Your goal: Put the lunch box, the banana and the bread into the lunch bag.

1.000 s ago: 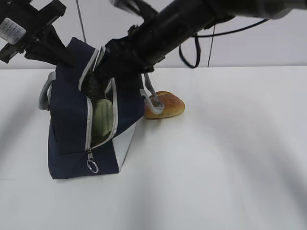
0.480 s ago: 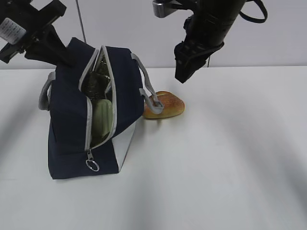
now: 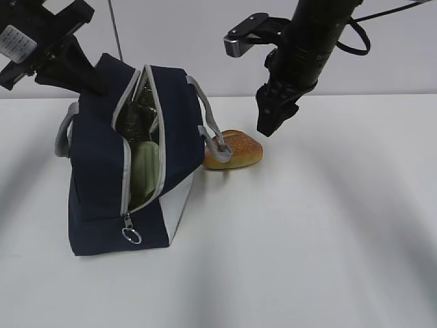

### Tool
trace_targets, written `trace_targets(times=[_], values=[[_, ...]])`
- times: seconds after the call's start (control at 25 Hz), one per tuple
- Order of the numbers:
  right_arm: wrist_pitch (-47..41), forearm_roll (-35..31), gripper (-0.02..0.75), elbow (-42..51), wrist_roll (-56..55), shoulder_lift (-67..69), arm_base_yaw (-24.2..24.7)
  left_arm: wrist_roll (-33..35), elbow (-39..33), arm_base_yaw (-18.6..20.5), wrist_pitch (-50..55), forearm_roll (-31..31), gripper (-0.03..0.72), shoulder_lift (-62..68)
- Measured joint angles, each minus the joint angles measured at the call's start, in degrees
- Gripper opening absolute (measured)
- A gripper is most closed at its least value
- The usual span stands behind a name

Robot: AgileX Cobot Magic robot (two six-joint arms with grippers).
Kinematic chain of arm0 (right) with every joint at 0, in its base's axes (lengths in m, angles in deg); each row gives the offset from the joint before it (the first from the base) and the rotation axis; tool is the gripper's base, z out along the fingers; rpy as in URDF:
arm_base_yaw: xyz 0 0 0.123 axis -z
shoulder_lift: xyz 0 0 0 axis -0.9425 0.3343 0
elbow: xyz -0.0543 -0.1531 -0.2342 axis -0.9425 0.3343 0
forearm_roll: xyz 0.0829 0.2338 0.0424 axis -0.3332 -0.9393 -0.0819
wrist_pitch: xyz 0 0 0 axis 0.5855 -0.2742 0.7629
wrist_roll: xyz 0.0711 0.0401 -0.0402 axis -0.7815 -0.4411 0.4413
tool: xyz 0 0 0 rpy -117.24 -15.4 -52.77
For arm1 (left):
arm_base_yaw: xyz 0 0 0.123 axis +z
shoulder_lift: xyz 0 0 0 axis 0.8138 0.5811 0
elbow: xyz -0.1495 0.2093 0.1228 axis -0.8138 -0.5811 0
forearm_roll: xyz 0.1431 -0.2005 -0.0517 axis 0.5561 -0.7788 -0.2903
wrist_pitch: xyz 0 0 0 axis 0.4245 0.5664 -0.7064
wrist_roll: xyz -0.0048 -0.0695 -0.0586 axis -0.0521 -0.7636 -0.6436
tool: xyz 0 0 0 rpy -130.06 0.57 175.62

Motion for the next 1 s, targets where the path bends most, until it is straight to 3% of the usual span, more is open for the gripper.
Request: trace_targets(times=[0.36,0.56,0.76,1.0], values=[[4.64,-18.92,0.472,0.00,22.32,3.07,11.87,0.00,0.00,0.00,-0.12,0.00,-0.001,0.00],[10.62,-25.91,0.638,0.00,37.23,5.95,11.90,0.00,0.00,0.00,-0.83,0.06,-0.001,0.00],[11.98,-33.83,0.658,-0.13,50.51,9.23,11.61,0.00,0.00,0.00,-1.93,0.10,-0.001,0.00],[12.84,-34.28,0.659,-0.23,53.25,12.38,10.47,0.06,0.00,0.00,-2.02,0.18,-0.001,0.00]])
